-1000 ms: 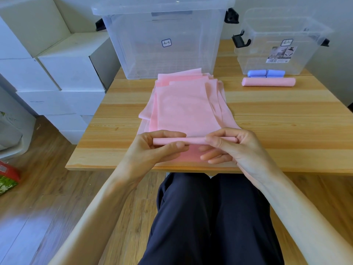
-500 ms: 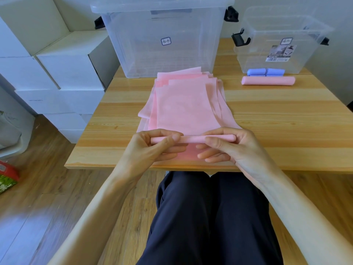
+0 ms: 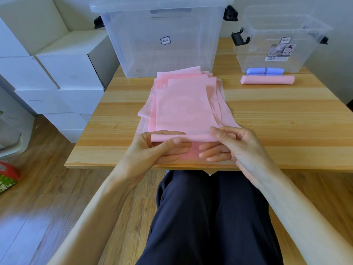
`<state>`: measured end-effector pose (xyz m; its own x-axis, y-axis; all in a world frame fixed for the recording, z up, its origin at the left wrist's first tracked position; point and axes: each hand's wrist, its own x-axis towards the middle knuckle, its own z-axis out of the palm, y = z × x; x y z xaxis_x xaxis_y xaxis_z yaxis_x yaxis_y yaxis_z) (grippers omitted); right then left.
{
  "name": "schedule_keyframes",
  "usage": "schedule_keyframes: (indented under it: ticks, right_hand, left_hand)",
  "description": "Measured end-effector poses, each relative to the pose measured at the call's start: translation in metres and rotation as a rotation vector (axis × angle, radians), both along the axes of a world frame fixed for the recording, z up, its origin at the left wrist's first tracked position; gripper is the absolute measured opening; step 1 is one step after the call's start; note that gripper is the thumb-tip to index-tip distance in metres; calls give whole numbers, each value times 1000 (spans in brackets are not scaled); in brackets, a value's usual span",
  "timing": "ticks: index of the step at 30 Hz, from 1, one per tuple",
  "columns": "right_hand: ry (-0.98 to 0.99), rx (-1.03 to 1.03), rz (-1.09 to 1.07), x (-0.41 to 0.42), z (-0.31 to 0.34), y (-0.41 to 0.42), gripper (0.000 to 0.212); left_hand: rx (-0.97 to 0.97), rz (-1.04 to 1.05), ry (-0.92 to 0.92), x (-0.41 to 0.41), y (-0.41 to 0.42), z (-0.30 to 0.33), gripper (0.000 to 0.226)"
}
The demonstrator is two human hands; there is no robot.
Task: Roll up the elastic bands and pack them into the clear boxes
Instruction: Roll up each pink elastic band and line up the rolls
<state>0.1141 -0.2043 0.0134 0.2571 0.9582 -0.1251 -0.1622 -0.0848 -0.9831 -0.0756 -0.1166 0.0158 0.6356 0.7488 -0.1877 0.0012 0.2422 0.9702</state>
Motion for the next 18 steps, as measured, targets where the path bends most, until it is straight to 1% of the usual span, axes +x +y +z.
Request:
schedule_keyframes:
  ticks: [5,8,12,16,18]
  right_hand:
    - [-20,8,22,-1,-1,-2,24]
    - [-23,-9,8,-2,1,-1,30]
    - [-15,4,46,-1,2,-2,31]
    - [-61,9,42,-3,2,-3,19]
    - [-61,4,33,-3,2,-2,23]
  left_hand:
    - [54,-11,15,-2,1,-1,26]
    - [59,24,-3,-2,0,-2,27]
    - [76,46,27,-3,0,-1,22]
    - [103,45,61,-2,-1,0,27]
    - [99,32,46,-2,-2,-1,25]
